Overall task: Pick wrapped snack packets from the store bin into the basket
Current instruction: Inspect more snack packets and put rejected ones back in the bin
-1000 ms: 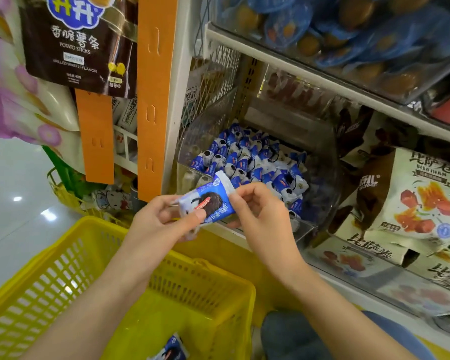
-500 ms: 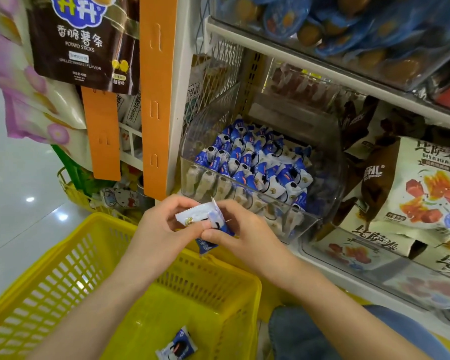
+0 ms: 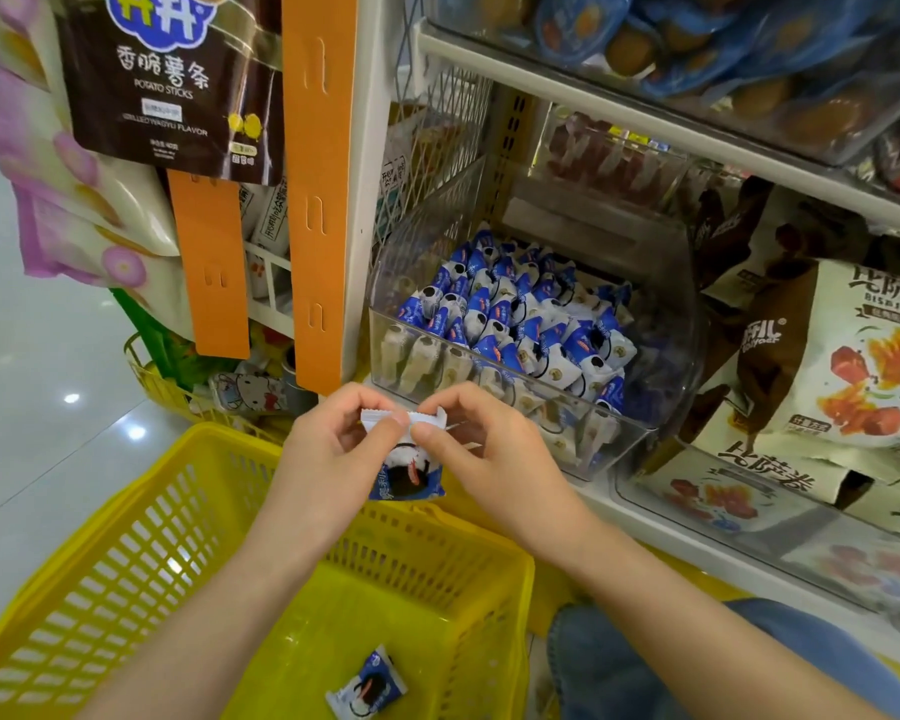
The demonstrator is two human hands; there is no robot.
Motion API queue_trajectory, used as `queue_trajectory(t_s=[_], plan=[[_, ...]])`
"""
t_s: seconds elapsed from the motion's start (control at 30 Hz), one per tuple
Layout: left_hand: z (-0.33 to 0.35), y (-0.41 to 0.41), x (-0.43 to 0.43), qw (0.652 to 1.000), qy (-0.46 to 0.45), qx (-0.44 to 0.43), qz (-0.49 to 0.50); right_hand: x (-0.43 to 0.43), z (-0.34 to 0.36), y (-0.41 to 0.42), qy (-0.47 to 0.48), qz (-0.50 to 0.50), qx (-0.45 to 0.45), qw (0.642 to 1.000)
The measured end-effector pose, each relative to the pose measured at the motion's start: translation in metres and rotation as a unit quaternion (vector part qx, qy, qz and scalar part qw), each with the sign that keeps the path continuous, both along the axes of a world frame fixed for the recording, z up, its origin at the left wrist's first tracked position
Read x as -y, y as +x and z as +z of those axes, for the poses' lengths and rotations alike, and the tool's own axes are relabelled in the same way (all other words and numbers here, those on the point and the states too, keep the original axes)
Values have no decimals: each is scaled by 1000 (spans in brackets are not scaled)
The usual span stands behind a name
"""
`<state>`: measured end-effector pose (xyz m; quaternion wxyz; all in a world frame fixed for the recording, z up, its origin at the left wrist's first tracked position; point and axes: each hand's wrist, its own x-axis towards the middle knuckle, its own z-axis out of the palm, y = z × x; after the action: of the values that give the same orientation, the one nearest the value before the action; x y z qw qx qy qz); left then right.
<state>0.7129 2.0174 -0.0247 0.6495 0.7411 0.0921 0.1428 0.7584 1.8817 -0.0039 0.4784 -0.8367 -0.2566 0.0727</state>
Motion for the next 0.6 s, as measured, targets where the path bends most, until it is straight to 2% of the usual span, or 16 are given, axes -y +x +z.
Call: queue_trajectory(t_s=[0.1, 0.23, 0.3, 0.37, 0.47, 0.53, 0.6], plan=[[-2, 0, 2, 1000, 26, 7, 3, -1, 3, 2, 12, -14, -40, 999], [1, 0, 3, 999, 37, 19, 7, -1, 7, 2, 74, -19, -109, 991], [2, 0, 3, 999, 31, 14, 6, 0, 6, 2, 73, -23, -65, 995], [1, 0, 4, 1000, 20, -3, 5, 1, 4, 2, 21, -25, 34, 999], [-2, 1, 5, 999, -10, -33, -7, 3, 0, 2, -63, -18, 191, 979], [-5, 2, 6, 999, -25, -46, -15, 3, -2, 2, -78, -14, 219, 972], [-7, 4, 4, 998, -28, -54, -6, 3, -2, 3, -55, -27, 194, 979]])
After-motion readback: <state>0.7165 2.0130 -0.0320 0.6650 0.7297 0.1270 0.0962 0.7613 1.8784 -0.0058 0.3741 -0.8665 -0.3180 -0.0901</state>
